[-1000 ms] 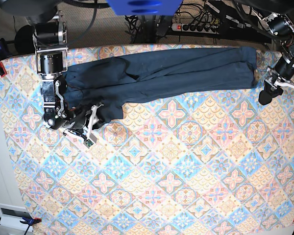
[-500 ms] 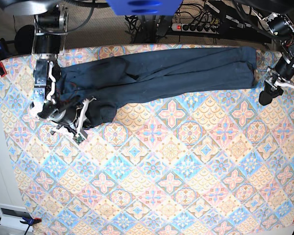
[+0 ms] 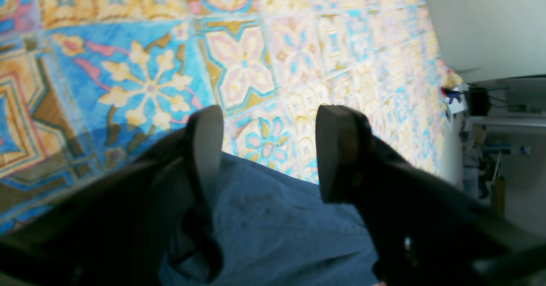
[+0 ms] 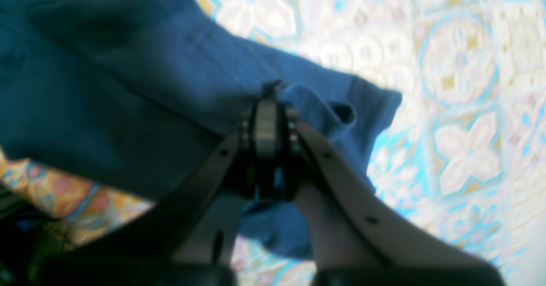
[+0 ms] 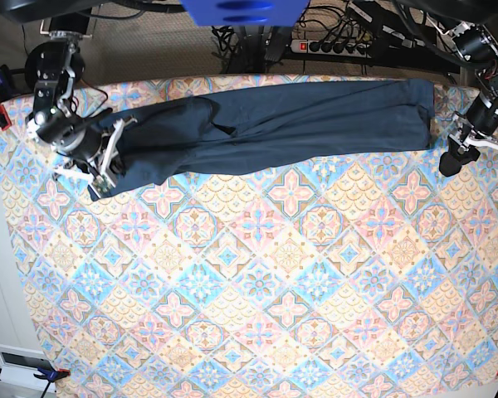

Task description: Layout the t-shirt on the table in an organized manner, then fold the t-shirt properly

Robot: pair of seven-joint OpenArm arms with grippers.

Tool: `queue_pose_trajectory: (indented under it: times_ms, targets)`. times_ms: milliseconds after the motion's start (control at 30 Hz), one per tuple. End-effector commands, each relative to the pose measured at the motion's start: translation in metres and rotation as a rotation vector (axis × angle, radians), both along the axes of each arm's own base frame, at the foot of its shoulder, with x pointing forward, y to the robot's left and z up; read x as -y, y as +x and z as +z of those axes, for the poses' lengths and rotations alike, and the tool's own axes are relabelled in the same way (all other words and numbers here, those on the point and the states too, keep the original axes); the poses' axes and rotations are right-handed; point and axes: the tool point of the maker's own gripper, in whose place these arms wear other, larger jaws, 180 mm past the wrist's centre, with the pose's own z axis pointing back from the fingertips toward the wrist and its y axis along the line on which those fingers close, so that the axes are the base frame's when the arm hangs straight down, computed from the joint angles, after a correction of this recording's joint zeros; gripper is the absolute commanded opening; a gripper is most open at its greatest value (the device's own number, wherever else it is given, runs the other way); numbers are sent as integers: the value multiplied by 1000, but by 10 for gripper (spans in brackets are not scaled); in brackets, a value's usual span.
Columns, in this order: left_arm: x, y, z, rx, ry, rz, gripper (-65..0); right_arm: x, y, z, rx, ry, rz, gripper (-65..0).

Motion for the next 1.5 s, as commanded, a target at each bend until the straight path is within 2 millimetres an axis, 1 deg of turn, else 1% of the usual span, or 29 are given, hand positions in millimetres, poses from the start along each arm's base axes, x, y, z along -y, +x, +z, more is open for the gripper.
queue_pose_trajectory:
  times_ms: [0,67,133,267,333,367,433,500,567,600,633,733,800,900,967,1167,1300,1467]
  targets:
    - [-7,5,14,37,28,2,-312,5,-1,7,19,11,-3,-640]
    - [-7,5,13,35,28,2,-312,3,-10,6,0,44,9,-639]
    - [-7,5,13,35,28,2,-312,2,-13,5,-9,52,11,-639]
    - [-7,5,13,35,30,2,-309,3,-13,3,-15,53,8,-635]
    - [-9,5,14,30,36,-3,-308,3,-15,-2,-32,45,12,-629]
    - [-11,4,15,26,44,-7,-308,1,-16,-5,-41,38,22,-614]
    - [-14,4,17,22,60,-12,-307,-1,-18,-11,-58,0,42,-564]
    - [-22,2,21,10,90,-20,-307,3,-19,-14,-66,-47,47,-502]
    - [-29,1,22,-14,123,-30,-307,7,-18,-12,-56,-68,43,-455]
    - [-31,0,21,-26,136,-32,-307,8,-17,-10,-49,-68,40,-446]
    - [-33,-2,19,-49,153,-38,-307,13,-16,-7,-40,-73,24,-444]
    - [-32,-13,7,-153,176,-95,-306,35,-13,1,-17,-93,-39,-444]
    - [-33,-20,3,-202,189,-117,-306,42,-12,4,-8,-98,-62,-444]
    - [-34,-32,-6,-253,197,-124,-306,43,-9,6,1,-98,-67,-444]
    - [-34,-42,-12,-286,198,-127,-306,43,-4,10,17,-96,-68,-444]
    - [-35,-57,-24,-350,215,-126,-306,42,-1,12,26,-93,-68,-444]
    - [-13,-59,-50,-435,240,-208,-306,35,6,14,39,-88,-50,-444]
    - [15,-54,-65,-423,218,-256,-306,30,6,12,34,-83,-33,-444]
